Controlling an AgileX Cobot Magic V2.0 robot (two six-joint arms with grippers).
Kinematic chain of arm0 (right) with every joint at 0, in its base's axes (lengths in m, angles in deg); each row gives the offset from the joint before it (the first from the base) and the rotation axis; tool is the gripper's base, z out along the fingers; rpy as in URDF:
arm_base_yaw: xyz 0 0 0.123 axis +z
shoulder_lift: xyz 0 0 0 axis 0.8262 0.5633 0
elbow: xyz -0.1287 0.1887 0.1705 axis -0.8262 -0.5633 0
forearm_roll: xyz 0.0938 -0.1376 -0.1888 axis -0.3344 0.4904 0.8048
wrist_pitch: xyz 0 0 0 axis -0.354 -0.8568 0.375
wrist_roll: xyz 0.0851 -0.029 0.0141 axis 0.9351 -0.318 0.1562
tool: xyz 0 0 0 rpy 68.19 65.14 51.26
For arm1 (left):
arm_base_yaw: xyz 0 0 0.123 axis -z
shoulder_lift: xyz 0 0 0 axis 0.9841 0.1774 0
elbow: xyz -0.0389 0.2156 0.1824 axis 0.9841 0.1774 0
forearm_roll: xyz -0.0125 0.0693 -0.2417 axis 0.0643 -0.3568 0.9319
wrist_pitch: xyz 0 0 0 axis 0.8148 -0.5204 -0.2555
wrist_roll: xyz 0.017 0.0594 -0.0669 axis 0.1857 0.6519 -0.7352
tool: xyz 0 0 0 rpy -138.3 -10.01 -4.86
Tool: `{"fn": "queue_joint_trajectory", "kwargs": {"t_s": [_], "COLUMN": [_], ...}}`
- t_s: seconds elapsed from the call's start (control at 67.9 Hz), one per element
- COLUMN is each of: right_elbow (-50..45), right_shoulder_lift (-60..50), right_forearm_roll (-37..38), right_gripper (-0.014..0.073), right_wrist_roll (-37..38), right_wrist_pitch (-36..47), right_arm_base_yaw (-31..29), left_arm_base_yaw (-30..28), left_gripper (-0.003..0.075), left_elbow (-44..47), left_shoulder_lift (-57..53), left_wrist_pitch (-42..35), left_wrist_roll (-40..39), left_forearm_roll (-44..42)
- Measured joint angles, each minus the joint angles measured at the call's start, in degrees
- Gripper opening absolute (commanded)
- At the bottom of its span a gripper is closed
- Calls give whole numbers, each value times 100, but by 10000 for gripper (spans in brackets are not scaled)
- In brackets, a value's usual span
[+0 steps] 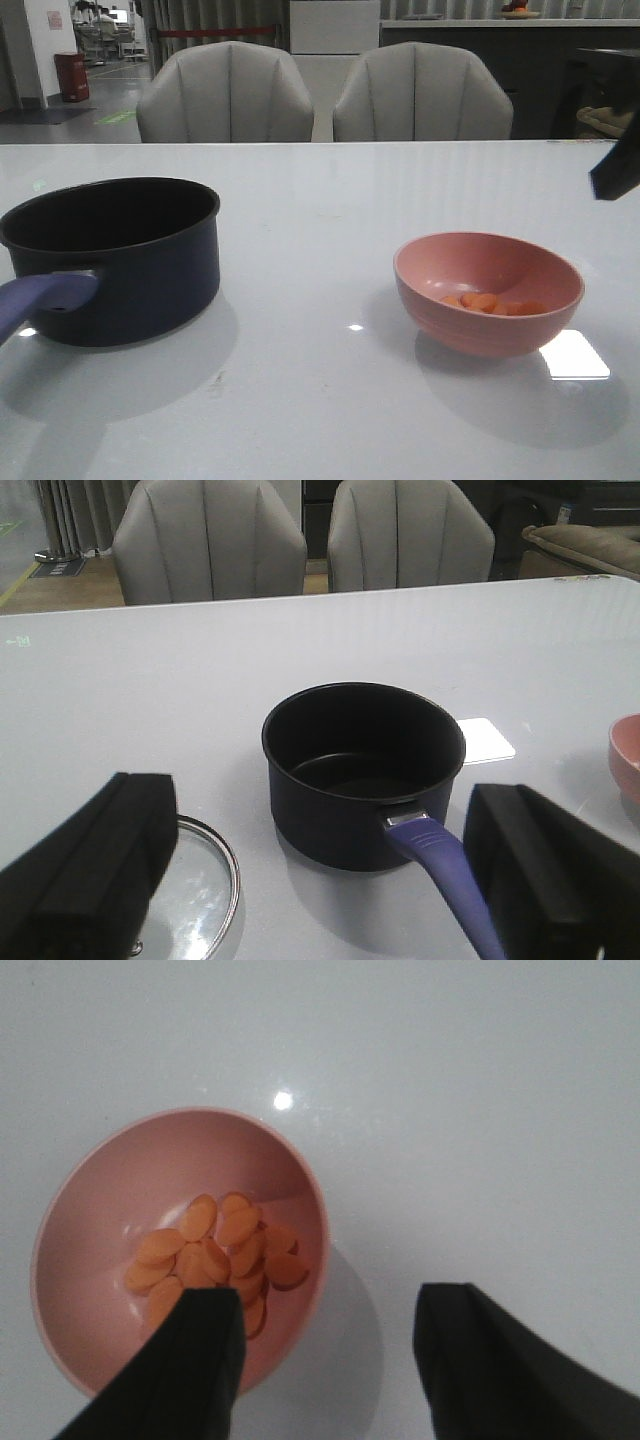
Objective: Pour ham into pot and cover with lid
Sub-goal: 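Lower the right gripper to the pink bowl rim and grasp it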
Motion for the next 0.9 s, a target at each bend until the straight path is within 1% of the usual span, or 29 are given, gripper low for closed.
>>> {"fn": "queue_joint_trajectory", "kwargs": {"t_s": [0.177, 0.251, 0.28, 0.295, 0.309, 0.324, 0.339, 0.354, 0.368, 0.383, 0.398, 0.413, 0.427, 0.442, 0.457, 0.472, 0.486, 0.501, 0.59, 0.781, 0.899], "right_elbow": [589, 763, 838, 893, 910, 960, 978, 1043, 1043, 1106, 1106, 1161, 1161, 1213, 1213, 1259, 1259, 1304, 1442, 1806, 2137], "right_shoulder_lift": [1396, 1800, 2004, 2082, 2119, 2261, 2261, 2391, 2391, 2508, 2508, 2638, 2638, 2705, 2705, 2787, 2787, 2856, 2955, 2978, 2933], "right_forearm_roll": [-2, -2, -2, -2, -2, -2, -2, -2, -2, -2, -2, -2, -2, -2, -2, -2, -2, -2, -45, -45, -61], "right_gripper": [489, 471, 449, 421, 421, 395, 395, 353, 353, 306, 306, 242, 242, 204, 192, 144, 144, 116, 145, 131, 131], "right_wrist_roll": [0, 0, 0, 0, 0, 0, 0, 0, 0, 0, 0, 0, 0, 0, 0, 0, 0, 0, 18, 18, 18], "right_wrist_pitch": [112, 135, 137, 147, 147, 147, 147, 147, 147, 147, 147, 147, 147, 147, 147, 147, 147, 134, 92, -39, 61], "right_arm_base_yaw": [50, 50, 50, 50, 50, 50, 50, 50, 50, 50, 50, 50, 50, 50, 50, 50, 50, 52, 61, 93, 202], "left_arm_base_yaw": [0, 0, 0, 0, 0, 0, 0, 0, 0, 0, 0, 0, 0, 0, 0, 0, 0, 0, 0, 0, 0], "left_gripper": [625, 625, 625, 625, 625, 625, 625, 625, 625, 625, 625, 625, 625, 625, 625, 625, 625, 625, 625, 625, 625], "left_elbow": [0, 0, 0, 0, 0, 0, 0, 0, 0, 0, 0, 0, 0, 0, 0, 0, 0, 0, 0, 0, 0], "left_shoulder_lift": [0, 0, 0, 0, 0, 0, 0, 0, 0, 0, 0, 0, 0, 0, 0, 0, 0, 0, 0, 0, 0], "left_wrist_pitch": [0, 0, 0, 0, 0, 0, 0, 0, 0, 0, 0, 0, 0, 0, 0, 0, 0, 0, 0, 0, 0], "left_wrist_roll": [0, 0, 0, 0, 0, 0, 0, 0, 0, 0, 0, 0, 0, 0, 0, 0, 0, 0, 0, 0, 0], "left_forearm_roll": [0, 0, 0, 0, 0, 0, 0, 0, 0, 0, 0, 0, 0, 0, 0, 0, 0, 0, 0, 0, 0]}}
